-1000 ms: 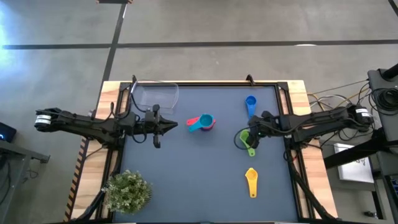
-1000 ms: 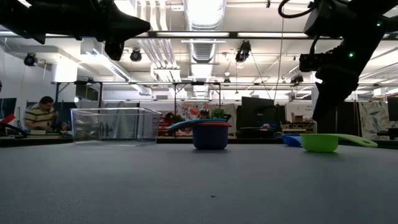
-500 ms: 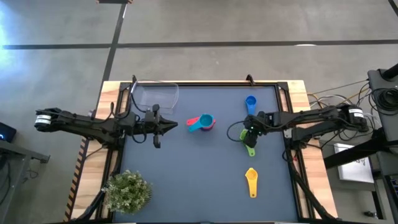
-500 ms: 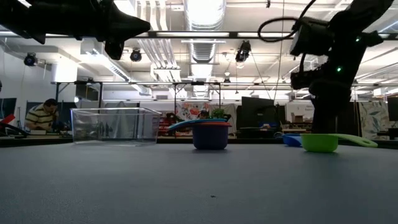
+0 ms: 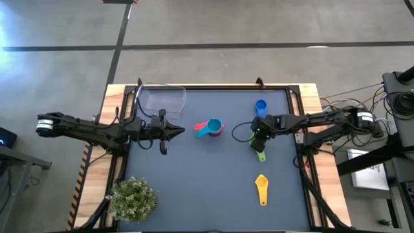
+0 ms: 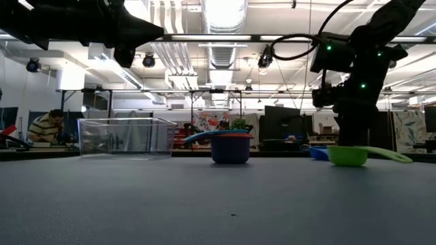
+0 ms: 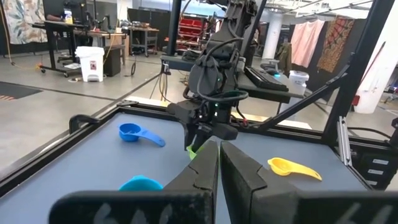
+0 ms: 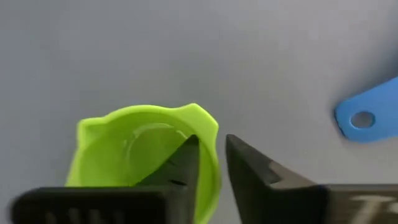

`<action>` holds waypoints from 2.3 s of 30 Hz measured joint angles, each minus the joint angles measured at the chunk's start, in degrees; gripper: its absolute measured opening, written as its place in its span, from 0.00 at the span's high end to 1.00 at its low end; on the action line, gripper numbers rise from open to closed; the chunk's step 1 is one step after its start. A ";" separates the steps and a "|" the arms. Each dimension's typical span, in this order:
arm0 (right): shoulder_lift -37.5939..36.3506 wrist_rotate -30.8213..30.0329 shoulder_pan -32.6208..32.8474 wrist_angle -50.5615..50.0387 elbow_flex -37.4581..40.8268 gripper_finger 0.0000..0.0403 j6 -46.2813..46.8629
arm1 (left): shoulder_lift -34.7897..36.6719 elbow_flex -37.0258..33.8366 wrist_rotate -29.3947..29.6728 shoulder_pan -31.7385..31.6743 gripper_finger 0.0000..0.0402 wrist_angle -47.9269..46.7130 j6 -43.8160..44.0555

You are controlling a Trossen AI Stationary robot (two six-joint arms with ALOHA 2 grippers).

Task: Nest measuring cups in basket
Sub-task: Stack the green measuring cup on top of the light blue measuring cup

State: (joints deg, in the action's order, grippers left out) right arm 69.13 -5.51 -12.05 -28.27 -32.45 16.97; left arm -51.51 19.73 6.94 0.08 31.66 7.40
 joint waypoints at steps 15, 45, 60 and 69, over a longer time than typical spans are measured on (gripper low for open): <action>-2.78 0.18 0.00 22.24 -0.55 0.98 7.47 | 0.00 -0.15 0.00 0.00 1.00 0.00 0.66; 23.24 2.52 -2.97 23.94 -26.47 0.97 12.61 | -0.81 -0.15 0.02 0.00 1.00 -2.16 0.63; 22.11 -1.33 -2.99 19.87 -28.57 0.68 8.84 | -1.25 -0.16 0.01 0.00 1.00 -1.49 1.59; 20.08 -2.47 -2.86 18.18 -30.16 0.58 -23.95 | -1.25 -0.15 0.00 0.00 1.00 -1.53 1.37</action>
State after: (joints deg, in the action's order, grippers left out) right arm 89.20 -7.98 -14.92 -10.09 -62.60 -6.97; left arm -52.75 19.57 6.94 0.07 30.13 8.76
